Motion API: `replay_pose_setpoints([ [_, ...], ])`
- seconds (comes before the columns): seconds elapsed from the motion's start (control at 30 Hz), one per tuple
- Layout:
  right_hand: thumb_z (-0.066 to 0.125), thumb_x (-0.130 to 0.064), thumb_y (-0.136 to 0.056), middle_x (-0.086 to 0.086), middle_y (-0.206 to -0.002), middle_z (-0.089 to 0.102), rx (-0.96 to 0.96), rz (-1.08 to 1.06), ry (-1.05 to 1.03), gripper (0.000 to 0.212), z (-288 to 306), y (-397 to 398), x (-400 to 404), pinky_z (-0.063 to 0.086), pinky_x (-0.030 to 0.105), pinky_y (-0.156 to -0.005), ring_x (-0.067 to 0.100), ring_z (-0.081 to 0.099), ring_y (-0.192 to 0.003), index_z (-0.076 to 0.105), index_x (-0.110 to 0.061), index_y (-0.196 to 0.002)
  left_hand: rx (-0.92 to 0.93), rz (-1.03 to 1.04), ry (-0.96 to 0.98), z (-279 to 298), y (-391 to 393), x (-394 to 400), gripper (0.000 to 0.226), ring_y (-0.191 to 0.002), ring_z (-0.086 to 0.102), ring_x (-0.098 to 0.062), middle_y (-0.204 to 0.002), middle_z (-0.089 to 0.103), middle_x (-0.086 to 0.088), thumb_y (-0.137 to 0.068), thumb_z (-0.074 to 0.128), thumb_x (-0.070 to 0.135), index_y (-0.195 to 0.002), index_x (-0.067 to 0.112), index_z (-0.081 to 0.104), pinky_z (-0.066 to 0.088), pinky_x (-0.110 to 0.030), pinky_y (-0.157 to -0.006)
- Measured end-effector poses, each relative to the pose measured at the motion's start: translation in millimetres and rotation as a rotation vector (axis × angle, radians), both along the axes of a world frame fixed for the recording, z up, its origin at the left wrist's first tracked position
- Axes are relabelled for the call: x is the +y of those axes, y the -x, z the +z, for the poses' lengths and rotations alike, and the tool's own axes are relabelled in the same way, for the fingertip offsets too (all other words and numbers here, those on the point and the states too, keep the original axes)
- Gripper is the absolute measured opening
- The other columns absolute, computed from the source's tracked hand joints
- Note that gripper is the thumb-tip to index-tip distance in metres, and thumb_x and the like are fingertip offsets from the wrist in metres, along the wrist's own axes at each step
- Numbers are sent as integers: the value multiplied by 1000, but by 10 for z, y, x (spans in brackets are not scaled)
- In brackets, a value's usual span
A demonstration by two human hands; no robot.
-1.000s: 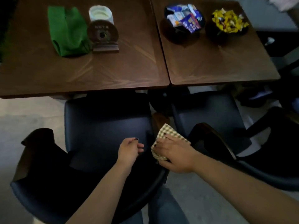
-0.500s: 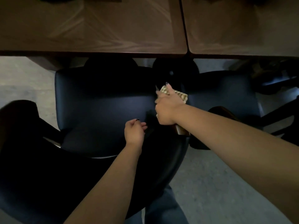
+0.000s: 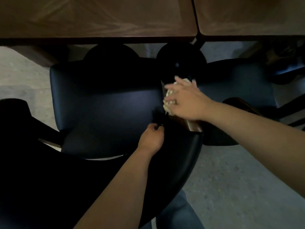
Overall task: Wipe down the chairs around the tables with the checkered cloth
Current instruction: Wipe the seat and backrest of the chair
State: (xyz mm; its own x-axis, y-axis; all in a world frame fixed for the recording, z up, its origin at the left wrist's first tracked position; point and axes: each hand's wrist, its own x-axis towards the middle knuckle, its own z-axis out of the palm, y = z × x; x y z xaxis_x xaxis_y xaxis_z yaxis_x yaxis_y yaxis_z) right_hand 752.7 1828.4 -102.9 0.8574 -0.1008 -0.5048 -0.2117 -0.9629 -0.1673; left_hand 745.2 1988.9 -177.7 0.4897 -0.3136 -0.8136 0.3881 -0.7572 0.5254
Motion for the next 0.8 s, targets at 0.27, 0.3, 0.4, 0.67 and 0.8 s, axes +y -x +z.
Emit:
replay_pose_setpoints([
  [0.27, 48, -39, -86, 3, -69, 48, 169, -376, -205, 33, -378, -755, -386, 31, 32, -52, 22, 48, -67, 44, -17, -61, 5, -27, 25, -19, -13, 25, 34, -97, 52, -19, -104, 54, 0, -99, 41, 34, -123, 16, 56, 37, -29, -82],
  [0.3, 46, -38, -87, 3, -68, 47, 173, -294, -181, 34, -379, -765, -379, 30, 32, -52, 22, 47, -66, 43, -18, -60, -3, -33, 23, -19, -14, 23, 33, -95, 51, -18, -102, 53, 1, -99, 41, 34, -122, 16, 57, 36, -28, -81],
  [0.4, 44, -33, -90, 6, -80, 60, 166, -24, -101, 35, -279, -705, -252, 39, 33, -60, 27, 56, -79, 60, -14, -66, -4, -39, 11, -9, -17, 13, 33, -83, 50, -12, -95, 53, 5, -99, 41, 34, -121, 15, 57, 36, -26, -74],
  [0.67, 44, -39, -88, -8, -138, 52, 75, 278, 93, 37, 200, 155, 145, -2, 52, -114, 17, 16, -145, 72, -24, -107, -17, -20, -14, 42, -7, 5, 32, -104, 57, -27, -114, 62, -10, -96, 42, 32, -110, 12, 62, 39, -30, -79],
  [0.8, 38, -37, -92, -3, -132, 58, 338, 491, 346, 39, 114, -62, 374, -5, 54, -114, 22, 32, -138, 64, -22, -117, -25, -40, -10, 49, -16, 20, 34, -111, 57, -29, -123, 62, -12, -95, 41, 22, -120, 12, 62, 45, -32, -89],
])
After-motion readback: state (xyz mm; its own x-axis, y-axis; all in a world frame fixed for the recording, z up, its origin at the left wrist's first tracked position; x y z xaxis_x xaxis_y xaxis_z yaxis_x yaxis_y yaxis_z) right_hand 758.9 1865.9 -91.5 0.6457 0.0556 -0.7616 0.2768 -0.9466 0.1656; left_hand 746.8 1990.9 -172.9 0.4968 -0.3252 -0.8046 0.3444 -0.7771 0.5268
